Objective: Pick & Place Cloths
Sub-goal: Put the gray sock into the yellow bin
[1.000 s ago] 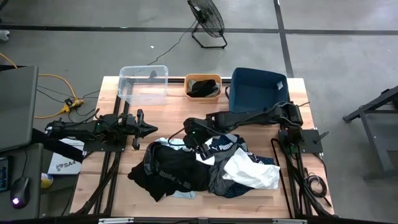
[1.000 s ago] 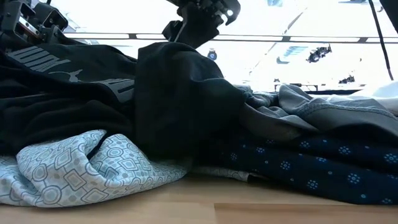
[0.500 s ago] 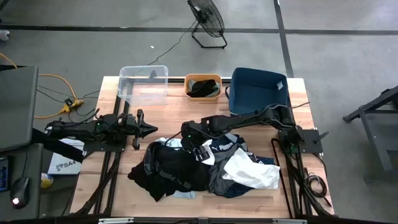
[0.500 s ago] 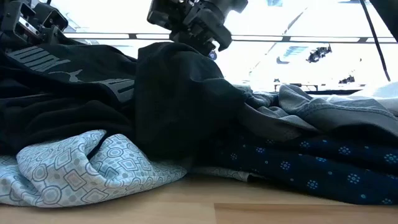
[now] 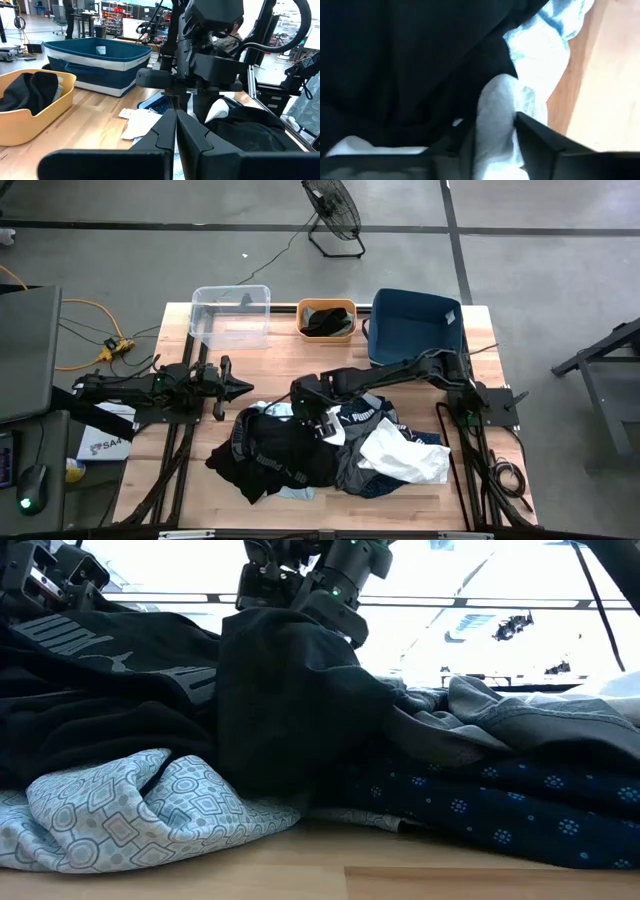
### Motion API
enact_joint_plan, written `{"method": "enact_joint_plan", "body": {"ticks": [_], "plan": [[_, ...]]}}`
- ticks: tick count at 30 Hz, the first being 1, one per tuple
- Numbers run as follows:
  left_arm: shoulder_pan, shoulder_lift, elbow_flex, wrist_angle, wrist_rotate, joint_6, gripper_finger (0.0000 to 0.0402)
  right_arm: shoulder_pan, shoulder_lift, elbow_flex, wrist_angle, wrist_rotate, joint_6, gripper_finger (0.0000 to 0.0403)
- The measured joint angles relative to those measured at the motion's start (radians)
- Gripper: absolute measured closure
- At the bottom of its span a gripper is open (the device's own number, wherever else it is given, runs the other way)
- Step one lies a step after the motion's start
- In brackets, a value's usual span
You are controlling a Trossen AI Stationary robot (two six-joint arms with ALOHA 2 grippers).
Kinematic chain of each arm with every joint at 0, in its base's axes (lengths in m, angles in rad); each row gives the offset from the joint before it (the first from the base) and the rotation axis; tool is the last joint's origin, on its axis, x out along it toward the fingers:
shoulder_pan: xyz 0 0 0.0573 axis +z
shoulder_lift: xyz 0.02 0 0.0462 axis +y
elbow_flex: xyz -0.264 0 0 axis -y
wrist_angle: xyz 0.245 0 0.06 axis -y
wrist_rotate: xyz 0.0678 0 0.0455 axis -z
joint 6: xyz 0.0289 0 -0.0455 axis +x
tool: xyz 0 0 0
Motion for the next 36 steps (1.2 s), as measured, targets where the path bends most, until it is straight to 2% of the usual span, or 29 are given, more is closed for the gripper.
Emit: {"method": "enact_joint_plan", "body": {"ticks": [4, 6, 11, 16, 26, 30, 36], "plan": [[0.0, 0.0, 0.0, 0.0, 0.0, 0.0, 0.0389, -0.008, 0.0, 0.0, -0.024, -0.028, 0.046, 0.0377], [0.0, 0.0, 0.0, 0.0, 0.0, 0.0, 0.0389, -0.011, -0.008, 0.0, -0.038, -0.034, 0.07, 0.0392], [0.0, 0.0, 0.0, 0.0, 0.001, 0.0, 0.0389, -0.012, -0.065, 0.001, -0.031, -0.009, 0.087, 0.0396], [0.0, 0.0, 0.0, 0.0, 0.002, 0.0, 0.0389, -0.012, -0.154, 0.001, -0.031, 0.058, 0.091, 0.0397], [0.0, 0.0, 0.0, 0.0, 0.003, 0.0, 0.0389, -0.023, -0.33, 0.002, 0.002, 0.344, 0.071, 0.0397], [0.0, 0.0, 0.0, 0.0, 0.004, 0.0, 0.0389, -0.044, -0.366, 0.002, 0.064, 0.462, 0.03, 0.0398], [0.0, 0.0, 0.0, 0.0, 0.003, 0.0, 0.0389, -0.099, -0.38, 0.002, 0.222, 0.583, -0.063, 0.0398]]}}
